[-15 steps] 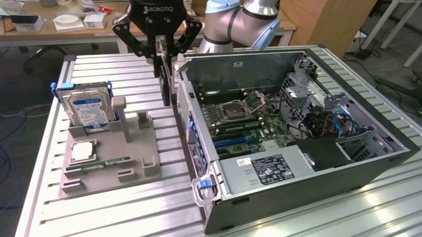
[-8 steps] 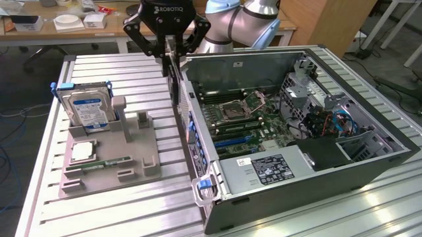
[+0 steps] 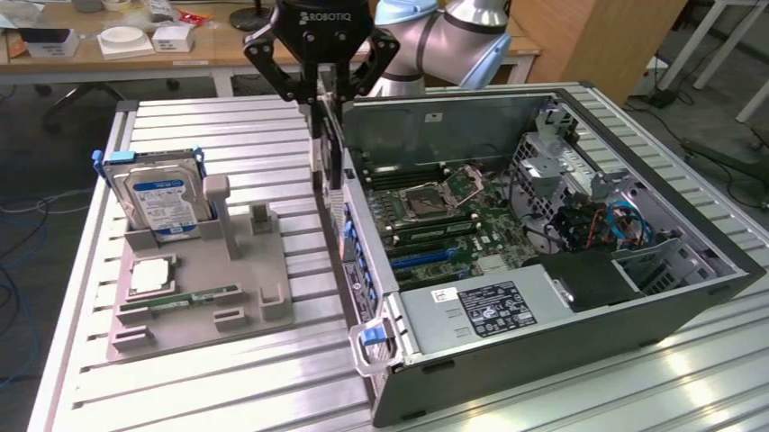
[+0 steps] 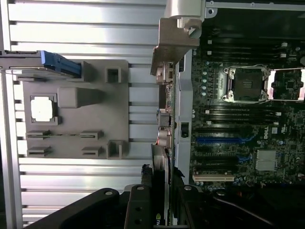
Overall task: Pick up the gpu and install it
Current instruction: 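Pick up the gpu and move the gpu toward the slot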
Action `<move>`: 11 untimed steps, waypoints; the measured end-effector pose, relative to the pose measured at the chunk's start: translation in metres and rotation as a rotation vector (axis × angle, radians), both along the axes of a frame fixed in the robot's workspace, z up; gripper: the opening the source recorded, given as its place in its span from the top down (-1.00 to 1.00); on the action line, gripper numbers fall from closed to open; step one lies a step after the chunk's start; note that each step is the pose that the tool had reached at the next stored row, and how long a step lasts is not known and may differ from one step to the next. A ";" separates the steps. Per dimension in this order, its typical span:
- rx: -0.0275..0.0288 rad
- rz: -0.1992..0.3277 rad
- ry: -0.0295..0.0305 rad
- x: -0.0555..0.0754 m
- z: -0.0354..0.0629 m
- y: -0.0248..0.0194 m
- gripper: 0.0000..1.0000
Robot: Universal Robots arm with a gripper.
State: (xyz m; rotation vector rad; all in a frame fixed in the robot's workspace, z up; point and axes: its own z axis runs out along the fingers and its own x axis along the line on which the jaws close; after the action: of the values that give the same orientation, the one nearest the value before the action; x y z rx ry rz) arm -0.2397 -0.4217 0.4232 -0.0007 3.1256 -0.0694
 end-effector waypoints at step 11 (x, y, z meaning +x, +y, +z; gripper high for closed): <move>0.0000 0.000 0.0000 0.023 0.0000 0.0000 0.47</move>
State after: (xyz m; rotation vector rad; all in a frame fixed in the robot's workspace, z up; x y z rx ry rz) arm -0.2170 -0.4217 0.4233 -0.0008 3.1256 -0.0694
